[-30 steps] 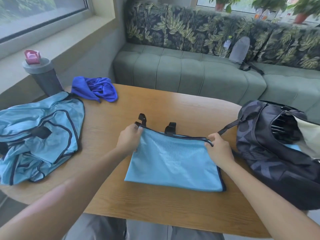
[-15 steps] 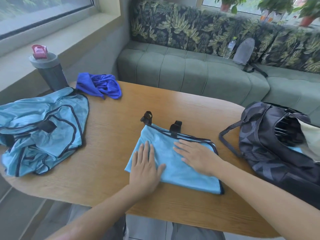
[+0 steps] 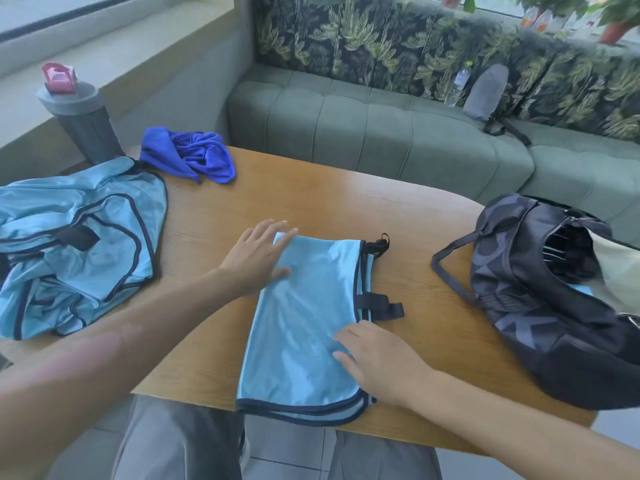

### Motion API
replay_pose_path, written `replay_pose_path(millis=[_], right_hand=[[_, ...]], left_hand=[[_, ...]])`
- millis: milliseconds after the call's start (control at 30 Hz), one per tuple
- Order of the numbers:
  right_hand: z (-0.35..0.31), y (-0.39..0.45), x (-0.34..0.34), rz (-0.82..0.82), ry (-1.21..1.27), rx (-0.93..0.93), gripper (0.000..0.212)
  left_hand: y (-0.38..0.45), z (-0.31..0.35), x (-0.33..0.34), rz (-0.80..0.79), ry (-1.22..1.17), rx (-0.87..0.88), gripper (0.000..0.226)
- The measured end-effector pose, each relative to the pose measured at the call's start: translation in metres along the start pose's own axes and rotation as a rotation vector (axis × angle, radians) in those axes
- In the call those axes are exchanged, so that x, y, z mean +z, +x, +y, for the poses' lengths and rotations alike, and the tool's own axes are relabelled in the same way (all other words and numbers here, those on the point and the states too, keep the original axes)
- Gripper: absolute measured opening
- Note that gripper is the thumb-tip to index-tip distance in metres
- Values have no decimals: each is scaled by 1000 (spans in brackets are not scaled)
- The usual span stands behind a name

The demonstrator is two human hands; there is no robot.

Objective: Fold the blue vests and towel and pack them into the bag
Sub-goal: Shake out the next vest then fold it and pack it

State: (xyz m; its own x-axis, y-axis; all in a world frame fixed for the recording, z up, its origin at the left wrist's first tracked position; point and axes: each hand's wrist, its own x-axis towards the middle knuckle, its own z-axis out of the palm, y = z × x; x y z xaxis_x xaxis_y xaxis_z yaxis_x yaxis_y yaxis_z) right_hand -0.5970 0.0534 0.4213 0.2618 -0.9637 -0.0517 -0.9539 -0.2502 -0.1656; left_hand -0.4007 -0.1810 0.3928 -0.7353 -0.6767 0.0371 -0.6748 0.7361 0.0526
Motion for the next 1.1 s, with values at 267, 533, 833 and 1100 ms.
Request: replay_pose_path(millis=[267,533,833,1100], right_hand=[[26,-25,18,-209,20,-53,79],[3,-85,33,-249,-111,-141,106],[-10,-97,72,242,-63,-121,75],[-13,-48,15,296,568,359,25]], left_hand=[[-100,25,14,91,-207,498,45],[-194,39,10,-279,61,535,130],[-210,53,42,51,103,535,98],[-152,43,-10,-110,-1108,-124,32]])
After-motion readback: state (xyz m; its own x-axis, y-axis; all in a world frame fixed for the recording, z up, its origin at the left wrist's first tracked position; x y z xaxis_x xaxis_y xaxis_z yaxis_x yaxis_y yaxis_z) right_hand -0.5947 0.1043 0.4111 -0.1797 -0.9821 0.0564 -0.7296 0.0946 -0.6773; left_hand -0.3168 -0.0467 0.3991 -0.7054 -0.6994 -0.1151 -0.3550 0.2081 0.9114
